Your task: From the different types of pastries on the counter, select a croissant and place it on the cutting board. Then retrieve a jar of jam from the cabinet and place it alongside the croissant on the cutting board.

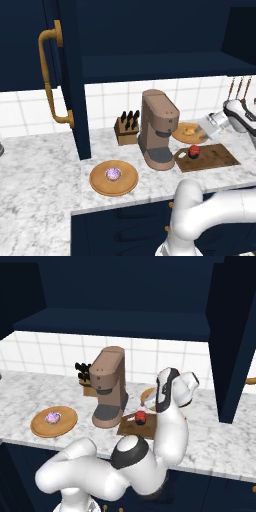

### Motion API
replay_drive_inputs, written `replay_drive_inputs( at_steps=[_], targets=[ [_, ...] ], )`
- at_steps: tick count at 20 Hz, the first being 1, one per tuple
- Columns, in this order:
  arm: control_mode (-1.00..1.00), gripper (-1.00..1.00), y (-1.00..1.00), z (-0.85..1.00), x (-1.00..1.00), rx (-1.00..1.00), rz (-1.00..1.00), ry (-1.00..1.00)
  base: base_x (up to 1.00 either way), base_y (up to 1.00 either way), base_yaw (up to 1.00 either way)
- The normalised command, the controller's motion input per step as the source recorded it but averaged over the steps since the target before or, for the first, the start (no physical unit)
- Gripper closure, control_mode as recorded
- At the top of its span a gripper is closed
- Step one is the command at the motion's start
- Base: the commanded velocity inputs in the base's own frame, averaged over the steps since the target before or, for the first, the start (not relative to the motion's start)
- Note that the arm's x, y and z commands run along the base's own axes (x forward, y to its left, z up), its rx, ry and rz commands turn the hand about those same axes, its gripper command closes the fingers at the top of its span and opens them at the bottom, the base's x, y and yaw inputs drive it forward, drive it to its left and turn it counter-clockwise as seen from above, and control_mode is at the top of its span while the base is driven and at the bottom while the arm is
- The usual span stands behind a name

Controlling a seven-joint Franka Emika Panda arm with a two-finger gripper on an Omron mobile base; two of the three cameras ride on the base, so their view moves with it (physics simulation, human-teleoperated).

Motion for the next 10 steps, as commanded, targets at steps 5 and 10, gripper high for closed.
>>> replay_drive_inputs(
  at_steps=[5,10],
  targets=[
    [-1.00,-1.00,-0.06,0.04,0.40,-0.19,0.05,0.00,0.00,0.00,0.00],
    [-1.00,-1.00,-0.04,0.10,0.36,-0.28,0.00,-0.05,0.00,0.00,0.00]
  ],
)
